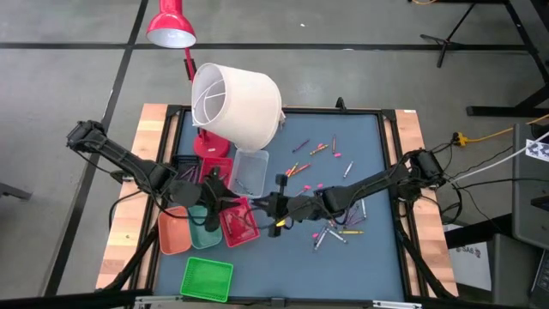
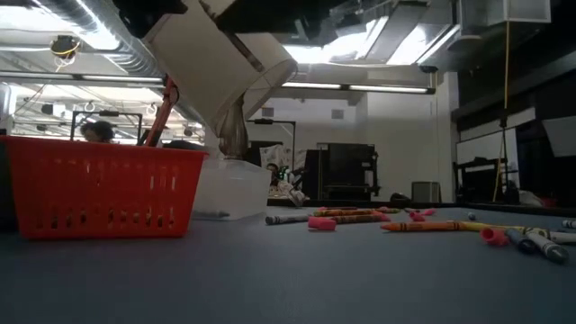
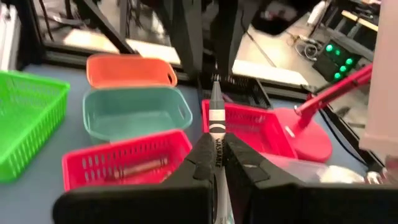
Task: Sort crayons
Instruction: Put the gray crayon into the green bin
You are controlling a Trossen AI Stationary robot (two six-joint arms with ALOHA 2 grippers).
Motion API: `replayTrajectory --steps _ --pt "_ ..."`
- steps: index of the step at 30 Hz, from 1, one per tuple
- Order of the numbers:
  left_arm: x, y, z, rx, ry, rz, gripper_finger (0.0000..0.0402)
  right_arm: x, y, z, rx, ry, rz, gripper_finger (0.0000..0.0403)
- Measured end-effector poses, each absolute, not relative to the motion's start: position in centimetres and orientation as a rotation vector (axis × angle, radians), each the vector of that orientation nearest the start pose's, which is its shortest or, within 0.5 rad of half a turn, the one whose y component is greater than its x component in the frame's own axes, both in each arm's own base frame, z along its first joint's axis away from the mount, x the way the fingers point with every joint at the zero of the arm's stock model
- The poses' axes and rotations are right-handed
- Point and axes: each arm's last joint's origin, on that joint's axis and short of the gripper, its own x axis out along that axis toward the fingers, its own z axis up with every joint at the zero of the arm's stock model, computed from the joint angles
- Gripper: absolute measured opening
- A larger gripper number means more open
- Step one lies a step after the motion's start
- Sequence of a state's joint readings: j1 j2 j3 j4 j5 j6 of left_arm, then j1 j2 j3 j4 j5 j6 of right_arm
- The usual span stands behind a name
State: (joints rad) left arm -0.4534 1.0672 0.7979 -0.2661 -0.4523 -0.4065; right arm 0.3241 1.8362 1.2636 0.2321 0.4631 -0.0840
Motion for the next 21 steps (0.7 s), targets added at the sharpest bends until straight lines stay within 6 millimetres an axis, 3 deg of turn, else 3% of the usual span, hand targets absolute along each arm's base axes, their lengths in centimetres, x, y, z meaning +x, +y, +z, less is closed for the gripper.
replayTrajectory --steps 21 --pt "21.4 -8.9 29.1 -0.148 0.343 0.087 0.0086 40.4 11.3 25.5 -0.161 0.213 -0.101 0.0015"
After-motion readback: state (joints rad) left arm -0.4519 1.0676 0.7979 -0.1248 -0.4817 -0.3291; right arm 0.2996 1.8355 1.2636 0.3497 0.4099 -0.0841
